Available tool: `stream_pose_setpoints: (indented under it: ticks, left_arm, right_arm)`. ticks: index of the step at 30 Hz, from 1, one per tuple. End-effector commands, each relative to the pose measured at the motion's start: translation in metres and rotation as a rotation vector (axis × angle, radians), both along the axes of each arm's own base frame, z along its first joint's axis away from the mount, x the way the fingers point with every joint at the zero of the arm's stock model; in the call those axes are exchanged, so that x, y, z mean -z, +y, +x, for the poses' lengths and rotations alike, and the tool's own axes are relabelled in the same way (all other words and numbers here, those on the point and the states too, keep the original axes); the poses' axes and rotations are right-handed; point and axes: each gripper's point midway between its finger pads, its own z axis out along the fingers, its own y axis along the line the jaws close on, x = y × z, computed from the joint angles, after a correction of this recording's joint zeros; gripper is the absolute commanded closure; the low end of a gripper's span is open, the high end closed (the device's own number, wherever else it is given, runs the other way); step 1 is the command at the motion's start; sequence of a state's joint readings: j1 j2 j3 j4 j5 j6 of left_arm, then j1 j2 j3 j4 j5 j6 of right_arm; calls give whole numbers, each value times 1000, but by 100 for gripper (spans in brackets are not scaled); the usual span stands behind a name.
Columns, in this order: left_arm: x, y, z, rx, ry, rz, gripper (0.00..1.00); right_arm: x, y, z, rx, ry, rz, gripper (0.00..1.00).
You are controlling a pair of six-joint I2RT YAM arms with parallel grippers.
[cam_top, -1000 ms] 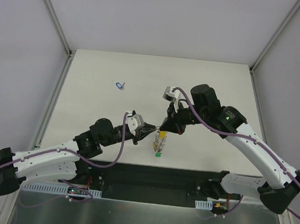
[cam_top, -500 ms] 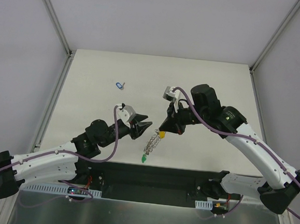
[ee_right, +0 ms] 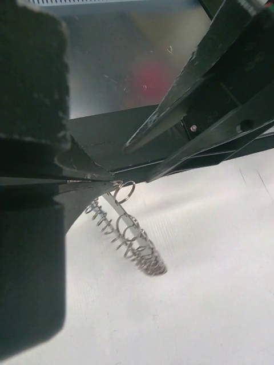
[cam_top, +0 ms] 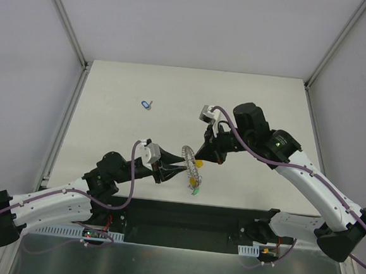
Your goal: Put the keys on the keyring
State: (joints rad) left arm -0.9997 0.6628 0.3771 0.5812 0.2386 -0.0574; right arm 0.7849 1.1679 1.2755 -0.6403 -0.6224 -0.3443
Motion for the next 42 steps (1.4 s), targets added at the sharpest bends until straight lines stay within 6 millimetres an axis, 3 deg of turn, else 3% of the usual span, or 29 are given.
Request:
stream_pose_setpoints:
  ticks: [1, 10, 12, 15, 25, 29, 37, 42]
  left_arm:
    - [-19, -13, -13, 104, -11, -48, 69]
    - [-16, -19, -2, 74, 11, -40, 76]
    - [-15, -16, 10, 4, 37, -50, 77]
    - [-10, -5, 30, -131, 89, -68, 75]
    - [-23, 3, 51, -255, 152, -148, 69]
    - [-22, 3, 43, -217, 124, -137, 68]
    - [-24, 4, 6, -41, 26, -138, 71]
    - [-26, -10, -11, 85, -12, -111, 75]
  right_arm:
    - [-32, 5, 4, 3, -63, 85, 99]
    - [-32, 6, 3, -1, -56, 88, 99]
    - [-32, 6, 3, -3, -53, 90, 99]
    - [-32, 6, 3, 0, -56, 91, 99]
    - [-30, 7, 3, -4, -50, 87, 99]
    - [-32, 5, 4, 3, -61, 90, 99]
    - [-34, 3, 4, 16, -68, 89, 99]
    - [-32, 2, 3, 16, -62, 86, 99]
